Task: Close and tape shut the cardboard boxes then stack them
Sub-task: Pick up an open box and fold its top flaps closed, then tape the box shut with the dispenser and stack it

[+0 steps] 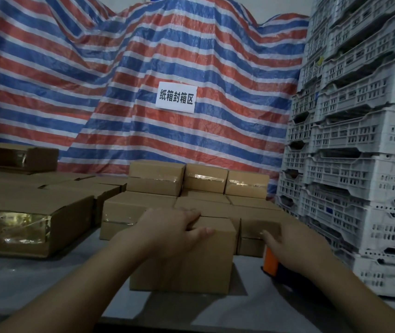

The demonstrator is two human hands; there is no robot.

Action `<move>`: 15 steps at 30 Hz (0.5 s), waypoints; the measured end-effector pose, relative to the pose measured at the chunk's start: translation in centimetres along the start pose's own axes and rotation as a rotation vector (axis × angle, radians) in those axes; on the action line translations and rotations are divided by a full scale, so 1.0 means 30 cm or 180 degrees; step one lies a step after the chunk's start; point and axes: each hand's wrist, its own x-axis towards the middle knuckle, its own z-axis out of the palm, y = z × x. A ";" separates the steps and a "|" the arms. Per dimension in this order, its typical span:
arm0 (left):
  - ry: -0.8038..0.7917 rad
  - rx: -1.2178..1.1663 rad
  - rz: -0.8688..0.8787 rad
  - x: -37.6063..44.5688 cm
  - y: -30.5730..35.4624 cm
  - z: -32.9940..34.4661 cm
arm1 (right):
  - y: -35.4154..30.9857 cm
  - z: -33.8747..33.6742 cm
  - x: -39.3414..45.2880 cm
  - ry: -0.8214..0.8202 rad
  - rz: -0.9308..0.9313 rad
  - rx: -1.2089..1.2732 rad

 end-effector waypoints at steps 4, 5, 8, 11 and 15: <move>-0.0024 -0.0103 0.0000 -0.004 -0.001 -0.001 | 0.085 0.076 -0.075 -0.0204 0.0464 -0.0381; -0.0028 -0.0171 -0.0015 -0.004 -0.002 -0.002 | 0.093 0.091 -0.086 -0.0144 0.0508 -0.0396; -0.0072 -0.0472 -0.0084 -0.001 -0.005 -0.009 | 0.110 0.105 -0.104 0.0037 0.0650 -0.0540; -0.0152 -0.0713 -0.0145 -0.003 -0.011 -0.018 | 0.130 0.099 -0.120 0.0007 0.0713 -0.0692; -0.0166 -0.1337 -0.0240 0.000 -0.021 -0.039 | 0.142 0.095 -0.144 0.0230 0.0631 -0.0527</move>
